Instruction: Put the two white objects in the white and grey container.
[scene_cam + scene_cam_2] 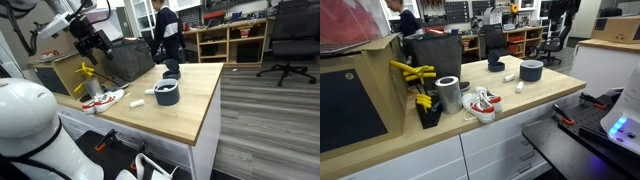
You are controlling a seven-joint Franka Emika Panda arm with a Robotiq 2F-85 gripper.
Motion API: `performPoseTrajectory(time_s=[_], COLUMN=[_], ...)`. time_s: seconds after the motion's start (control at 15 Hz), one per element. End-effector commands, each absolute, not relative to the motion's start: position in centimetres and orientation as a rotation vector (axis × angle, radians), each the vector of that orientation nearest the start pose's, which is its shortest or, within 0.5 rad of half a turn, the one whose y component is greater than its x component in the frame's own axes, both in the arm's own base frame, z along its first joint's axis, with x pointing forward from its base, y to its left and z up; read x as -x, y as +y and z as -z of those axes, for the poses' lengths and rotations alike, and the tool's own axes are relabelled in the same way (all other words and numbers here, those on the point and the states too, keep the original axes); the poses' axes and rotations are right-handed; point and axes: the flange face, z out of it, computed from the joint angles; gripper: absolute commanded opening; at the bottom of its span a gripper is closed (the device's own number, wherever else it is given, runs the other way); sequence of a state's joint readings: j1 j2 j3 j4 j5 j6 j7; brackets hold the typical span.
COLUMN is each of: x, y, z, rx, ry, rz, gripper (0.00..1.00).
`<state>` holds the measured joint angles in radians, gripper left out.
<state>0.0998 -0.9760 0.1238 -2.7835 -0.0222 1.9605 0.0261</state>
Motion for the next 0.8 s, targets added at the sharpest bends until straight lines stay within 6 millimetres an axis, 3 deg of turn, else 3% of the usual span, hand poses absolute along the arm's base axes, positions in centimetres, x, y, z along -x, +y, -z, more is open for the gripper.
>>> performPoseTrajectory(time_s=[0.0, 0.27, 0.6, 0.73], x=[-27.5, -27.5, -31.9, -34.9], y=[6.0, 6.0, 5.4, 5.1], z=[-47.5, -47.5, -47.7, -47.4], rx=[3.229, 3.229, 3.218, 3.198], ry=[-0.255, -0.255, -0.231, -0.219], rz=[0.259, 0.259, 0.293, 0.311], gripper=[1.0, 1.0, 1.0, 1.0])
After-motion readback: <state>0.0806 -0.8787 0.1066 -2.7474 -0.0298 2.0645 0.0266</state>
